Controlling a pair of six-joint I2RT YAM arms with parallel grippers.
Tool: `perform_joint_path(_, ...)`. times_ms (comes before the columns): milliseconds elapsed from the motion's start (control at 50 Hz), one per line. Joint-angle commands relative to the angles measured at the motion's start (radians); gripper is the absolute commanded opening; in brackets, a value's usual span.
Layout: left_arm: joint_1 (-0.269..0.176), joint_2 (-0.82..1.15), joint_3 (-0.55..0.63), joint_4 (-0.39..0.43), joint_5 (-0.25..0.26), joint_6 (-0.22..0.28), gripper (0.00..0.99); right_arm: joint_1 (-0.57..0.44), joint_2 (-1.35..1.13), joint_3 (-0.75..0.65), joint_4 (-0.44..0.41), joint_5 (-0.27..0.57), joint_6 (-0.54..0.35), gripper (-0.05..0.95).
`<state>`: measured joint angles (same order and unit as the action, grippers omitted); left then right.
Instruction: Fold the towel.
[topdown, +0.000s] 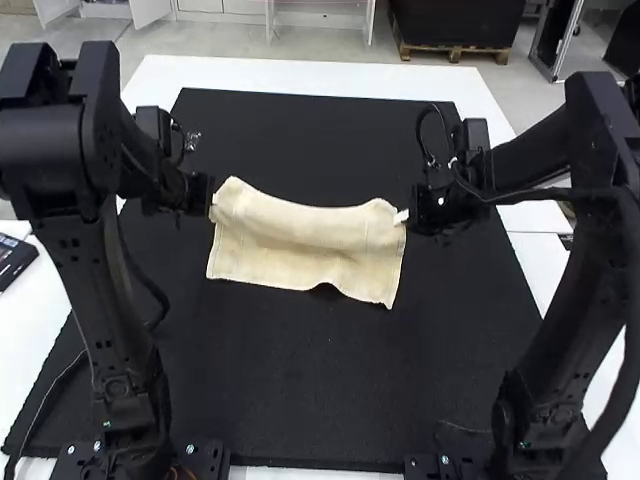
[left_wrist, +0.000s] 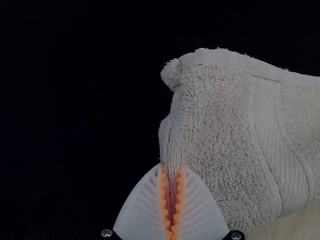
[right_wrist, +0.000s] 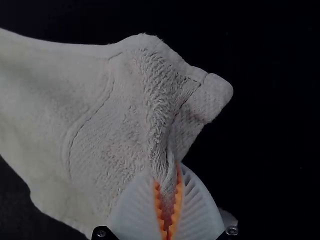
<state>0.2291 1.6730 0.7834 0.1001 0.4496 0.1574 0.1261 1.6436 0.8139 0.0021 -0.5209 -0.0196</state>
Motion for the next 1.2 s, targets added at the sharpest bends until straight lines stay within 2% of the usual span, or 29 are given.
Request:
perform_joint_path(0,0.015,-0.048,-0.030,0.004,0.008,0.019,0.021,-0.006,-0.053,-0.032,-0.005,-0.014,-0.005,-0.01)
perform_joint_path(420,0.015,-0.157,-0.122,-0.027,0.009,0.019,0.023,0.015,-0.140,-0.139,-0.025,-0.028,0.006,-0.01)
perform_joint_path(620,0.015,-0.167,-0.177,0.007,0.004,0.025,0.023,0.027,-0.136,-0.194,0.018,-0.028,0.009,-0.01)
perform_joint_path(780,0.015,-0.167,-0.230,0.075,-0.008,0.025,0.023,0.027,-0.116,-0.225,0.058,-0.028,0.006,-0.01)
perform_joint_path(900,0.015,-0.164,-0.280,0.124,-0.054,0.047,0.025,0.029,-0.103,-0.243,0.087,-0.022,0.001,0.02)
perform_joint_path(980,0.016,-0.164,-0.305,0.141,-0.063,0.056,0.028,0.027,-0.102,-0.249,0.098,-0.019,0.001,0.05)
perform_joint_path(1020,0.018,-0.162,-0.314,0.144,-0.065,0.064,0.059,0.027,-0.102,-0.252,0.099,-0.018,0.000,0.11)
perform_joint_path(1060,0.022,-0.162,-0.325,0.145,-0.071,0.076,0.162,0.026,-0.102,-0.256,0.102,-0.014,-0.002,0.19)
perform_joint_path(1120,0.035,-0.162,-0.337,0.161,-0.071,0.074,0.310,0.024,-0.102,-0.260,0.114,0.013,-0.002,0.43)
perform_joint_path(1180,0.050,-0.160,-0.346,0.170,-0.072,0.073,0.543,0.026,-0.102,-0.260,0.116,0.019,-0.002,0.68)
